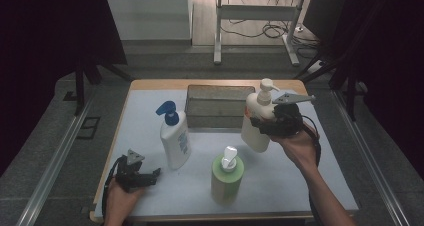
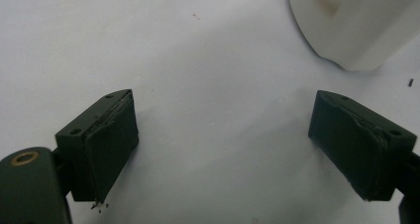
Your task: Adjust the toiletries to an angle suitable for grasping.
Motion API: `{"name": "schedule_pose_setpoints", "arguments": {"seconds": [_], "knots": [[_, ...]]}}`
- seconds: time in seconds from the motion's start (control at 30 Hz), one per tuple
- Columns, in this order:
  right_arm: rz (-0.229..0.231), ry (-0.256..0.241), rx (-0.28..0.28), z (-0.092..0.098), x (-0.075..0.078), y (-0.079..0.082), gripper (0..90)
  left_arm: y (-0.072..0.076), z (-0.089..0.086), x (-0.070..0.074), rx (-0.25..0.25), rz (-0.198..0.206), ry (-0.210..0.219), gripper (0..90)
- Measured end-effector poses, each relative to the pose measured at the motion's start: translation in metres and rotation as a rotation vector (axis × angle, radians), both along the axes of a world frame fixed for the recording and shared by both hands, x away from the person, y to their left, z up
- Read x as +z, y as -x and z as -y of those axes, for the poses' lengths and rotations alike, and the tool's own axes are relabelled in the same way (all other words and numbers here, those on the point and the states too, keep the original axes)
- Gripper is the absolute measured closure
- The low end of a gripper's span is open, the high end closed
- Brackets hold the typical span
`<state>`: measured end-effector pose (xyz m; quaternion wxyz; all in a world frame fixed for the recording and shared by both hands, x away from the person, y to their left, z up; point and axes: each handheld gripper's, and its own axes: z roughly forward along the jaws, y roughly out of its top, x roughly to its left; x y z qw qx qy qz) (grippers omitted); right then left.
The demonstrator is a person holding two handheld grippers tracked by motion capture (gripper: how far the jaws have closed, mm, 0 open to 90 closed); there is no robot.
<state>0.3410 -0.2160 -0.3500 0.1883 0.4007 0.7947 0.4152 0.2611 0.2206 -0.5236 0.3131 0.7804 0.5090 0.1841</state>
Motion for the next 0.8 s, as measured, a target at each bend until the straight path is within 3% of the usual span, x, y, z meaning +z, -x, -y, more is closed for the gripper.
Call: {"name": "schedule_pose_setpoints", "arguments": {"seconds": [0.43,0.8], "knots": [[-0.002,-0.022,0.03,-0.027,0.011,-0.016,37.7,0.0,0.0,0.0,-0.001,0.0,-0.001,11.5],[0.026,-0.023,0.022,-0.045,0.021,-0.032,37.9,0.0,0.0,0.0,-0.001,0.0,0.0,11.5]]}}
